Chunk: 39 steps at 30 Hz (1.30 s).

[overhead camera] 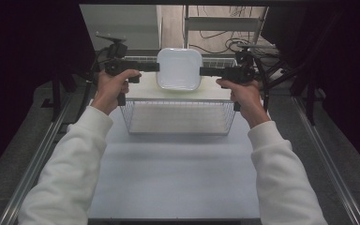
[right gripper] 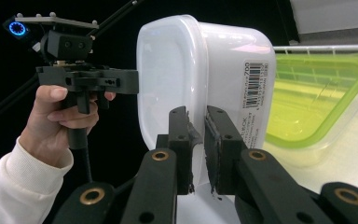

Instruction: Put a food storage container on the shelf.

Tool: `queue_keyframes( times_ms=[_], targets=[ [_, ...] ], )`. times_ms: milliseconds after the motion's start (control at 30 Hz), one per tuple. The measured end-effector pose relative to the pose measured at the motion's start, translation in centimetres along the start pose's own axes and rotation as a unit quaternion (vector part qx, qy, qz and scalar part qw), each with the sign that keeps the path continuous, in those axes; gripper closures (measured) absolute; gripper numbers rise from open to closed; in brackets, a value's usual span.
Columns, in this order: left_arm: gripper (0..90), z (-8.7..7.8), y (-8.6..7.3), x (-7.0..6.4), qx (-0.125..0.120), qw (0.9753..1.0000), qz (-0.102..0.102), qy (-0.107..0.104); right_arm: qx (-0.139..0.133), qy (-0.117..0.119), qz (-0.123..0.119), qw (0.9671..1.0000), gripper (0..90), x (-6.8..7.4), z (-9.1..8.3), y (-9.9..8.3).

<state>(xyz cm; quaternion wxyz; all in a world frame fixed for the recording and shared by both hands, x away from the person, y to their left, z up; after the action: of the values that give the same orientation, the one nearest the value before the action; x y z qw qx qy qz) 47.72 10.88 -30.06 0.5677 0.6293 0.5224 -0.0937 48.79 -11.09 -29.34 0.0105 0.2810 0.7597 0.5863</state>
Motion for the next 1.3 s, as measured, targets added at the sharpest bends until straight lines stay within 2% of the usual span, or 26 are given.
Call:
queue_keyframes(
  times_ms=[400,667,833,967,1167,1300],
  targets=[
    [78.9,0.9,2.2,0.3,-0.002,1.0000,-0.007,0.003,0.000,-0.007,0.012,0.9999,80.2,-1.6,0.6,1.7],
    [79.0,0.7,3.4,0.1,0.000,0.9999,-0.006,0.012,-0.004,-0.001,0.020,0.9998,80.3,-2.2,1.0,2.5],
    [79.0,1.0,4.3,0.3,-0.002,0.9998,-0.012,0.016,-0.002,-0.004,0.024,0.9997,80.3,-2.6,1.2,3.2],
    [78.9,1.5,4.7,0.8,0.001,0.9996,-0.022,0.018,0.003,-0.008,0.032,0.9994,80.2,-3.5,1.6,3.6],
    [79.0,2.5,4.4,1.6,0.019,0.9990,-0.032,0.025,0.018,-0.012,0.061,0.9979,80.0,-4.7,1.9,2.9],
    [79.3,2.6,4.5,1.9,0.017,0.9986,-0.048,0.014,0.015,-0.009,0.081,0.9966,79.9,-5.1,2.0,2.8]
  ],
)
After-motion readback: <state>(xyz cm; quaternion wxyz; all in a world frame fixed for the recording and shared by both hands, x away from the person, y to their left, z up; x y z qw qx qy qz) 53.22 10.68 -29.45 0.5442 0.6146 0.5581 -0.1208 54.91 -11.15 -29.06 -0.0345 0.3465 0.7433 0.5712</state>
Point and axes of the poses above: each handheld gripper's, and its own axes: z roughly forward along the jaws, y roughly out of its top, x roughly to its left, the point moved 8 cm from there along z, roughly forward along the jaws, and after that the axes turned 13 degrees about -z, right-handed, at the moved point
